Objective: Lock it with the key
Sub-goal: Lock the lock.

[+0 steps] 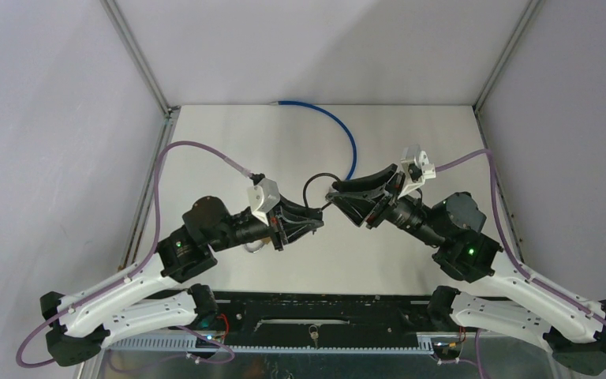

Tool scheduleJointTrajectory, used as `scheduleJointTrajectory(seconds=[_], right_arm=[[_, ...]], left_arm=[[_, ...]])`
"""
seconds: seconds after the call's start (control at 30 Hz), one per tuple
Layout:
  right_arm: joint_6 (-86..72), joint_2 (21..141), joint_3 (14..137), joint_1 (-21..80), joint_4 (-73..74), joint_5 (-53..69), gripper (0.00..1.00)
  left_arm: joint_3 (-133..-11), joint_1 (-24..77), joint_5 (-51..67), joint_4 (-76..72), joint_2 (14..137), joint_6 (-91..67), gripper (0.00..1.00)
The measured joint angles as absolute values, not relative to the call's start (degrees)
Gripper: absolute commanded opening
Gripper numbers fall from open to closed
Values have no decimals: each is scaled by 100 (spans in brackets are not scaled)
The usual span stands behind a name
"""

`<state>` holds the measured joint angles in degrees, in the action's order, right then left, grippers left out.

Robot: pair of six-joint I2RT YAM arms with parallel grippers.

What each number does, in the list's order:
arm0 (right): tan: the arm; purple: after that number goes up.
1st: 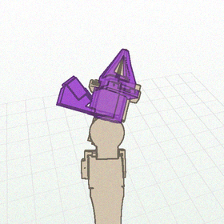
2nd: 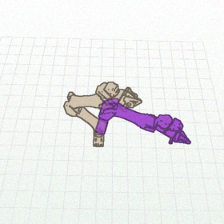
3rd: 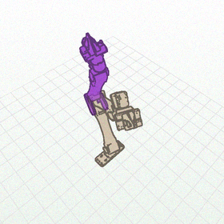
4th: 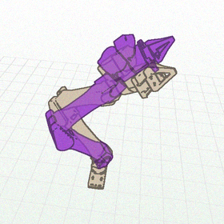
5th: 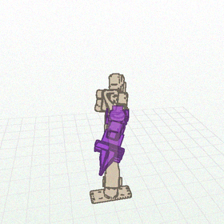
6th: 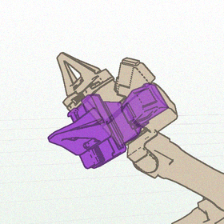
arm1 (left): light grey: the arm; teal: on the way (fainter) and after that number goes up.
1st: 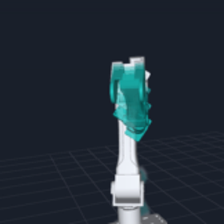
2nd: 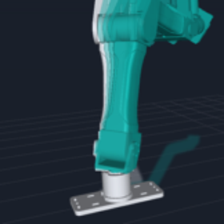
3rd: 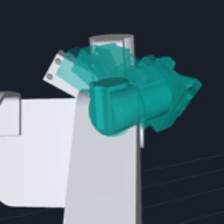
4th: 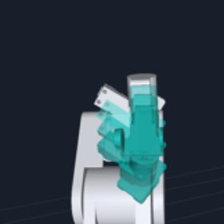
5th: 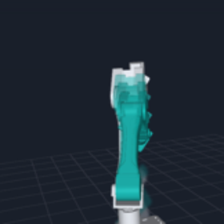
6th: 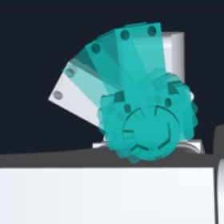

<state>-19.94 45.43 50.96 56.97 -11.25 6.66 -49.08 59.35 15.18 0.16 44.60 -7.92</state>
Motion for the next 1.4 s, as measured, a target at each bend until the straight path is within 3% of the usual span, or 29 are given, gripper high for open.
scheduleJointTrajectory(seconds=[0.3,1.0,1.4], right_arm=[[-1992,4543,5096,5699,-1133,770,1],[-353,4969,5758,6318,-110,373,0],[-222,5135,5854,6445,301,82,0]], left_arm=[[-4908,5935,1389,23,4469,-794,0],[-5026,5935,1260,419,4698,-803,0],[-5026,5935,1157,690,4742,-908,0]])
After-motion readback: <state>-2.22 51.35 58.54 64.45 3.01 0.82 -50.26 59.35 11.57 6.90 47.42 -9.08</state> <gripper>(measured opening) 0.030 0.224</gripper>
